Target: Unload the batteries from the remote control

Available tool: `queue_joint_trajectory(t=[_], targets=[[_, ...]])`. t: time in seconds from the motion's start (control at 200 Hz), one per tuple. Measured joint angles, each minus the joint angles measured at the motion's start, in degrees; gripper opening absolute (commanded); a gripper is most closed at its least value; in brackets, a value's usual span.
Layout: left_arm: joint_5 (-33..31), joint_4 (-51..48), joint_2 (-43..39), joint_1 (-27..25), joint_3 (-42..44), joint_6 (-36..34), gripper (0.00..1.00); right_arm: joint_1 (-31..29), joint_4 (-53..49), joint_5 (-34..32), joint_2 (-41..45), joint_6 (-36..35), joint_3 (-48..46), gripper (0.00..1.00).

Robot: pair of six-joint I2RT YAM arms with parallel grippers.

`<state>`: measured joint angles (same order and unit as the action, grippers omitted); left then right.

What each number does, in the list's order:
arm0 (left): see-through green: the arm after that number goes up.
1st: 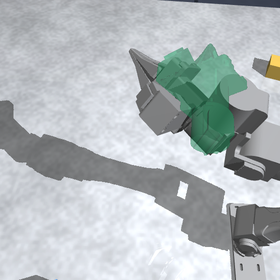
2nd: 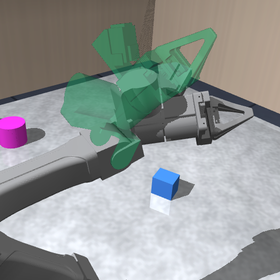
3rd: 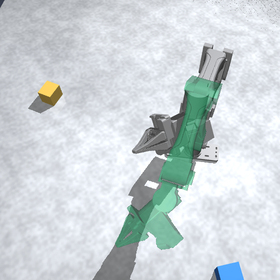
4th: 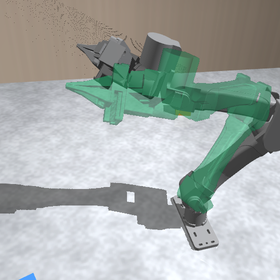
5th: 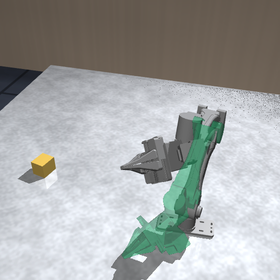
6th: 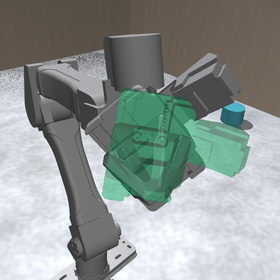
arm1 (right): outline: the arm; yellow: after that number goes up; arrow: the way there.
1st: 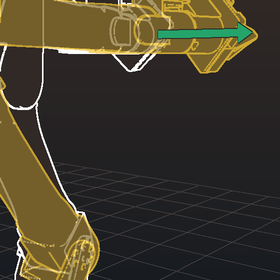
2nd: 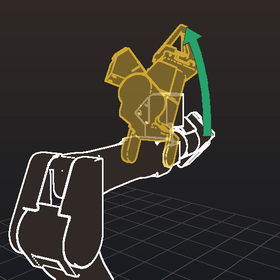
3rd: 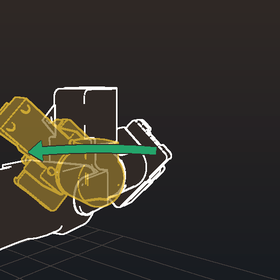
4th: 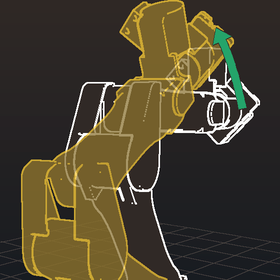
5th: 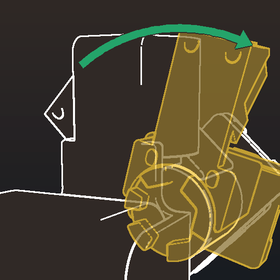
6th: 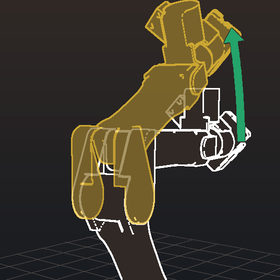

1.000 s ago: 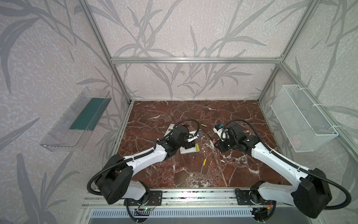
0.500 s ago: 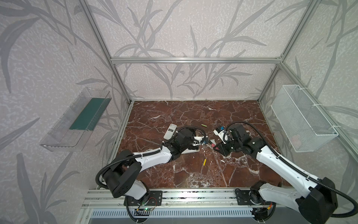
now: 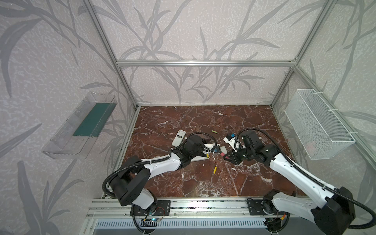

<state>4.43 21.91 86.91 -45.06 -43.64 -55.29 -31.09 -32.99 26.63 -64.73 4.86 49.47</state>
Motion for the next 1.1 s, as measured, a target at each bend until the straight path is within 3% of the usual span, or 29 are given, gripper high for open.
queue_joint_trajectory(t=[0.52, 0.59, 0.69, 0.97, 1.1], targets=[[3.1, -5.9, -0.3, 0.2, -0.7, -0.5, 0.00, 0.0, -0.4, 1.9, -0.8, -0.4, 0.0, 0.00], [3.1, -6.4, -0.3, 0.2, -0.8, -0.5, 0.00, 0.0, -0.4, 2.0, -1.0, -0.5, 0.0, 0.01], [3.2, -6.4, -0.3, 0.3, -0.8, -0.3, 0.00, 0.0, -0.2, 1.9, -1.0, -0.5, 0.0, 0.08], [3.3, -6.4, -0.3, 0.8, -0.8, 1.9, 0.00, -0.1, 3.6, -0.8, 0.5, 0.0, -0.8, 0.41], [4.0, -5.7, -0.3, 0.9, -0.8, 3.9, 0.00, 0.0, 6.1, -3.0, 2.6, 0.2, -0.8, 0.50]])
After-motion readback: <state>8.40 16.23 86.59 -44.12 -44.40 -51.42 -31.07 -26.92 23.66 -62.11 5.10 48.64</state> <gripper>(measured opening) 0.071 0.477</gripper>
